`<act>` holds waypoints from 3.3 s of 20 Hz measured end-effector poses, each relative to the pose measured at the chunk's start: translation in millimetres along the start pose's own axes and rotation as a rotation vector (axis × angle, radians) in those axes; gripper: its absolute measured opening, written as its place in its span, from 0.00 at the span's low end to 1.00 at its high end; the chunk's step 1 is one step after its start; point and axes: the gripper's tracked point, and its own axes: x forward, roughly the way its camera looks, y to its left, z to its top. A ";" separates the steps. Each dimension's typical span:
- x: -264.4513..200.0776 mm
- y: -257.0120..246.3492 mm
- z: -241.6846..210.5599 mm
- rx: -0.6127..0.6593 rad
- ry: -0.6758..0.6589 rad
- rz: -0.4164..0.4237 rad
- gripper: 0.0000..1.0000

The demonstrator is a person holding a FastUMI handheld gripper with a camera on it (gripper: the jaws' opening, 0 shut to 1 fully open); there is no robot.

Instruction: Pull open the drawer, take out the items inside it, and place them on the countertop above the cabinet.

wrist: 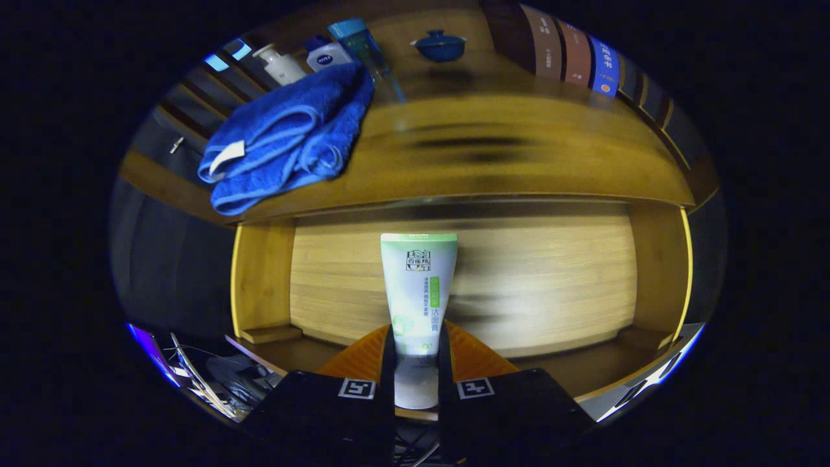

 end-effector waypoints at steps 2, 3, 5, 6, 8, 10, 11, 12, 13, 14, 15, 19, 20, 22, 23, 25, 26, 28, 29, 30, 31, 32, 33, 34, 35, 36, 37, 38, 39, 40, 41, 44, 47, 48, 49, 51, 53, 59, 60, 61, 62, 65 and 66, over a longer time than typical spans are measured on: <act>-15.5 1.5 4.7 -0.005 -0.022 0.003 0.31; -22.8 2.5 8.1 -0.009 -0.033 0.004 0.31; -37.3 6.6 18.1 0.001 -0.057 0.024 0.31; -43.4 6.3 27.2 0.004 -0.077 0.022 0.31; -45.8 0.4 50.7 -0.009 -0.122 -0.016 0.31; -41.3 -6.0 76.2 -0.011 -0.152 -0.068 0.31; -37.5 -8.6 89.7 -0.007 -0.159 -0.087 0.31; -33.3 -11.0 101.4 0.002 -0.167 -0.107 0.31; -30.1 -13.8 114.7 0.007 -0.176 -0.127 0.31; -26.3 -16.3 126.2 0.002 -0.183 -0.143 0.31; -23.6 -18.4 135.7 -0.004 -0.188 -0.162 0.31; -5.5 -21.8 157.9 -0.023 -0.158 -0.212 0.31; 0.3 -21.8 162.9 -0.021 -0.151 -0.216 0.31; 9.6 -21.4 170.4 -0.024 -0.145 -0.222 0.31; 12.8 -23.3 172.1 -0.029 -0.140 -0.229 0.31; 16.4 -22.9 179.5 -0.035 -0.149 -0.234 0.31; 17.1 -25.4 178.3 -0.041 -0.144 -0.248 0.32; 17.2 -25.6 177.3 -0.036 -0.139 -0.244 0.42; 18.9 -25.5 176.7 -0.031 -0.144 -0.244 0.47; 19.1 -28.1 177.2 -0.034 -0.147 -0.252 0.56; 18.0 -31.2 175.4 -0.044 -0.148 -0.264 0.65; 11.0 -30.1 175.0 -0.044 -0.154 -0.269 0.74; 13.7 -31.2 176.6 -0.031 -0.168 -0.267 0.83; 9.8 -28.1 176.2 -0.019 -0.180 -0.260 0.91; 4.8 -26.6 177.8 -0.015 -0.202 -0.252 1.00; -0.4 -25.0 180.5 -0.016 -0.231 -0.243 1.00; -8.1 -19.6 182.0 -0.024 -0.262 -0.222 1.00; -17.9 -12.6 182.6 -0.039 -0.294 -0.203 1.00; -29.9 -7.5 181.8 -0.053 -0.326 -0.193 1.00; -41.9 -3.6 179.4 -0.073 -0.356 -0.187 1.00; -53.2 -1.0 177.6 -0.095 -0.389 -0.185 1.00; -88.1 12.5 165.0 -0.159 -0.502 -0.165 1.00; -121.5 31.0 141.0 -0.220 -0.611 -0.135 1.00; -132.7 36.9 132.1 -0.229 -0.647 -0.125 1.00; -141.9 42.5 122.1 -0.240 -0.680 -0.112 1.00; -159.9 55.4 103.8 -0.250 -0.760 -0.081 1.00; -180.9 69.1 84.9 -0.264 -0.857 -0.068 1.00; -198.8 66.7 12.7 -0.222 -1.073 -0.106 1.00; -201.1 60.6 1.7 -0.214 -1.112 -0.119 1.00; -199.9 58.5 -9.9 -0.213 -1.140 -0.129 1.00; -195.1 58.0 -21.1 -0.217 -1.166 -0.141 1.00; -177.7 49.2 -50.2 -0.234 -1.234 -0.191 1.00; -166.3 49.4 -60.7 -0.240 -1.243 -0.187 1.00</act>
